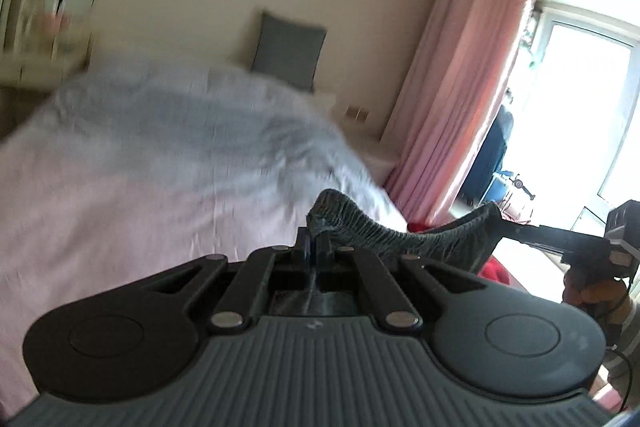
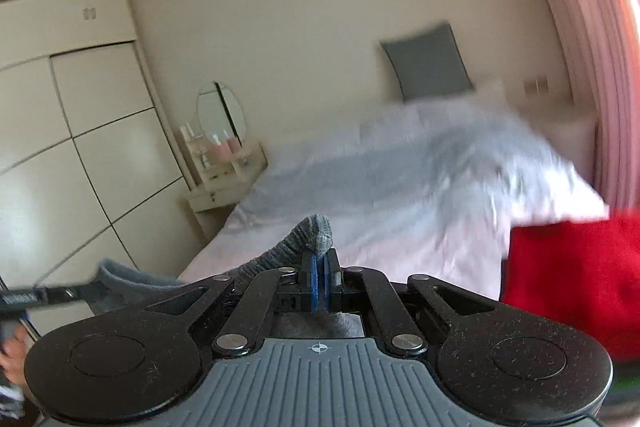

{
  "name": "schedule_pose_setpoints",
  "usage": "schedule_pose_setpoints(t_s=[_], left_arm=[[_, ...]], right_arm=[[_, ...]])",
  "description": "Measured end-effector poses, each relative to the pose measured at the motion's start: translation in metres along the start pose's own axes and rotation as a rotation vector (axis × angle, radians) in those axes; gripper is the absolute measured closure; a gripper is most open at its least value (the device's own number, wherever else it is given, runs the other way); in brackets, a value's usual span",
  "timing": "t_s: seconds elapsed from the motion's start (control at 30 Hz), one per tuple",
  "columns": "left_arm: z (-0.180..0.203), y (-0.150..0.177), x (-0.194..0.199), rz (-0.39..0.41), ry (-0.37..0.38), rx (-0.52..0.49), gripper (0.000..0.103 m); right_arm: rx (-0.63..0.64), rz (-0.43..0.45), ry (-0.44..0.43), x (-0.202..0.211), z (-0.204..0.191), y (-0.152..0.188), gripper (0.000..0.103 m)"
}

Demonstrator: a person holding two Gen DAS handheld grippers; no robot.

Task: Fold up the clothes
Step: 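Lift the grey garment with both grippers and shake it out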

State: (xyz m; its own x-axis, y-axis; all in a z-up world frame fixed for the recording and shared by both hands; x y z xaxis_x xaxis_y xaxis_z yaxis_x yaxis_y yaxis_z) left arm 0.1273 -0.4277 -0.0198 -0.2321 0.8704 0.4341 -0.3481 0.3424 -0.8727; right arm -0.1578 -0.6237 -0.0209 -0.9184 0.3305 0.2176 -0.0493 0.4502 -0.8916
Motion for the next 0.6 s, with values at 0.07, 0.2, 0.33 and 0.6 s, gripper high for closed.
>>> schedule_pose_setpoints(t_s=[0.07, 0.2, 0.33, 0.6], left_arm=[[0.004, -0.014, 0.017, 0.036, -0.006, -0.009, 0.103], [0.011, -0.030, 0.042, 0.083, -0.004, -0.001, 0.103], [0.005, -0.040, 0.056, 0.088, -0.013, 0.009, 0.103], [-0.020, -0.045, 0.060, 0.057, -0.046, 0.058, 0.103]], right_arm=[[0.018, 0.014, -0.001, 0.003, -0.016, -0.012, 0.102], [0.055, 0.044, -0.026, 0.012, -0.045, -0.033, 0.102], [0.083, 0.052, -0.056, 0.013, -0.066, -0.051, 0.102], [0.051, 0.004, -0.089, -0.019, -0.074, -0.062, 0.102]])
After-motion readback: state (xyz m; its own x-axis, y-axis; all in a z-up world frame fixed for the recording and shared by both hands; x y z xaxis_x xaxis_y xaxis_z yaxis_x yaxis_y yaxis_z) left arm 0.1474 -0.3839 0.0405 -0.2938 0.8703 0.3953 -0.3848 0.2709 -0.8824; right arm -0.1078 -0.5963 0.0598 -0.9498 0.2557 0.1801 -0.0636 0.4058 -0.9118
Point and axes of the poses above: each gripper's, at about its wrist camera, not at the fingertips, and x roughly against the way its jaws point, z to its right, y to its underside, the point moved 4 cm from there along -x, roughly the way its jaws point, and after that the axes turned 14 degrees about -y, right-handed, at the moved point
